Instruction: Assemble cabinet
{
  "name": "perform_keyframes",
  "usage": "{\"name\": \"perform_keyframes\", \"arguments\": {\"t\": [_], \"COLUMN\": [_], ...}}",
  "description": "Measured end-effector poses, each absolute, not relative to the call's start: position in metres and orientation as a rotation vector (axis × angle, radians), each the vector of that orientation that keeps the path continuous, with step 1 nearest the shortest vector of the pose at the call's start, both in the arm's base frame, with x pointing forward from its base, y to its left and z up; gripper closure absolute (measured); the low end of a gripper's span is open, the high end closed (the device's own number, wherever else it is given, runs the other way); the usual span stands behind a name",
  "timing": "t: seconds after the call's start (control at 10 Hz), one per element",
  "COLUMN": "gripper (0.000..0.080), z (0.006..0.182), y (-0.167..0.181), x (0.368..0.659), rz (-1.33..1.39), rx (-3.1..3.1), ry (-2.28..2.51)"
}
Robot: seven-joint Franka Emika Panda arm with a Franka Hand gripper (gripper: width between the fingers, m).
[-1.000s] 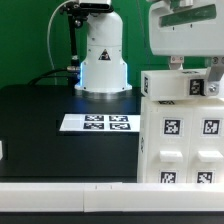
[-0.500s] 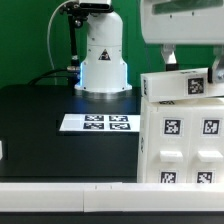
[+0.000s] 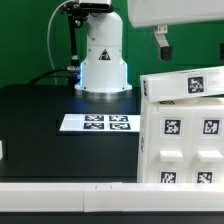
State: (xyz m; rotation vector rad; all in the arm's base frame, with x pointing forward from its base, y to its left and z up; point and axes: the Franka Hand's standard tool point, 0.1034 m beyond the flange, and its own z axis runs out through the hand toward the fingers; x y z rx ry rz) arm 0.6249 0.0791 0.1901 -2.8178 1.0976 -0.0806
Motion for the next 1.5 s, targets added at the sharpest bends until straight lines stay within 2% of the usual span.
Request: {"name": "perform_keyframes", "arguments": {"t": [0.4,0.7,1.0,1.5], "gripper": [0.0003,0.0003,0.0003,0.0003], "z": [0.194,0.193,0.193,0.189], "y": [0.098,0.096,0.096,0.089], "x": [0.629,0.629,0.637,0.638], "rz": [-0.151,-0.165,-0.132,-0.118], "rx": [-3.031,-3.042,-2.943,-2.79], "ry": [0.154,-0.143,-0.987,-1.486]}}
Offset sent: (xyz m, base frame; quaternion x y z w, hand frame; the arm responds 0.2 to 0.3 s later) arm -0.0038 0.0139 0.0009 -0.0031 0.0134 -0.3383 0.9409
